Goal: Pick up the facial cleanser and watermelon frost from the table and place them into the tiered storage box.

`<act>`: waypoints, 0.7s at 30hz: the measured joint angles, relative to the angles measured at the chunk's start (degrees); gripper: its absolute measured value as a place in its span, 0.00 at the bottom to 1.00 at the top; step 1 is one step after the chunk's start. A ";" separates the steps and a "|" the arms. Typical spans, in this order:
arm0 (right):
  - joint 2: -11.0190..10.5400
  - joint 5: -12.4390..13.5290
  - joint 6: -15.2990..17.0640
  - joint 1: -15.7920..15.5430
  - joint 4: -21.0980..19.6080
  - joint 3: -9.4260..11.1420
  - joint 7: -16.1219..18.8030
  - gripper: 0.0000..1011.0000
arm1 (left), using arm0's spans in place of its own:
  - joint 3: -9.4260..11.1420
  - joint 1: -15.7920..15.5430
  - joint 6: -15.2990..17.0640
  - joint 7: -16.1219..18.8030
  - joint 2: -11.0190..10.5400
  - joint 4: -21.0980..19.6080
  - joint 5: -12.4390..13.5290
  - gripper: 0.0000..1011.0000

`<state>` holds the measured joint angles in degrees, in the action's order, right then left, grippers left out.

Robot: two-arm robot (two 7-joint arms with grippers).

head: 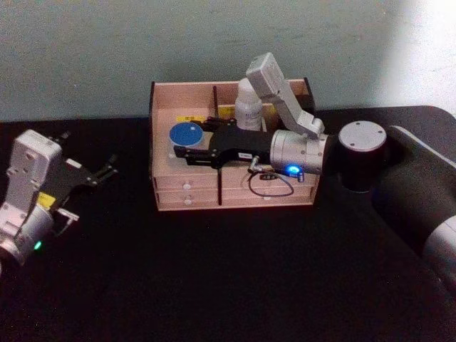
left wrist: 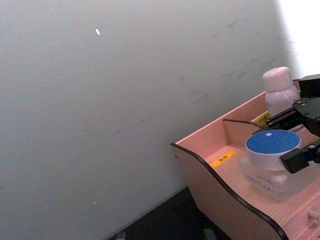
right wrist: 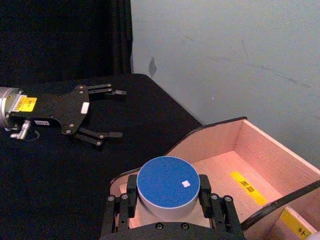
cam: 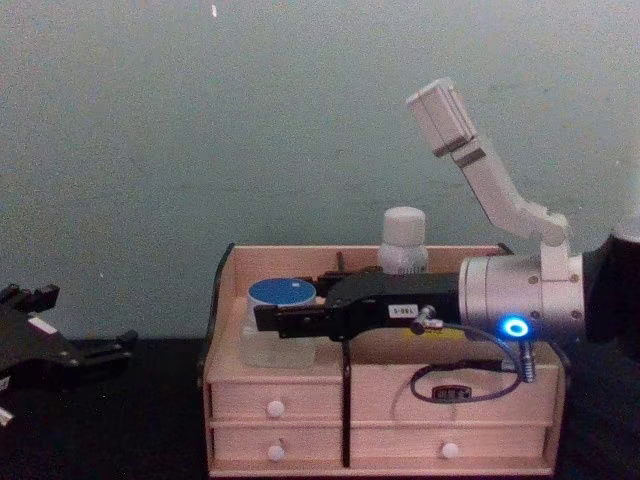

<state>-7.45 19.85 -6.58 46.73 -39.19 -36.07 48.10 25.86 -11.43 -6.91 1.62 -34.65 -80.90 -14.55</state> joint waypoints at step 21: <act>0.21 -0.22 0.09 0.11 0.51 0.35 -0.19 0.72 | 0.00 0.00 0.00 0.00 0.00 0.00 0.00 0.99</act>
<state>-7.24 19.63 -6.49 46.85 -38.68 -35.72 47.91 25.86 -11.43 -6.91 1.62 -34.65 -80.90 -14.55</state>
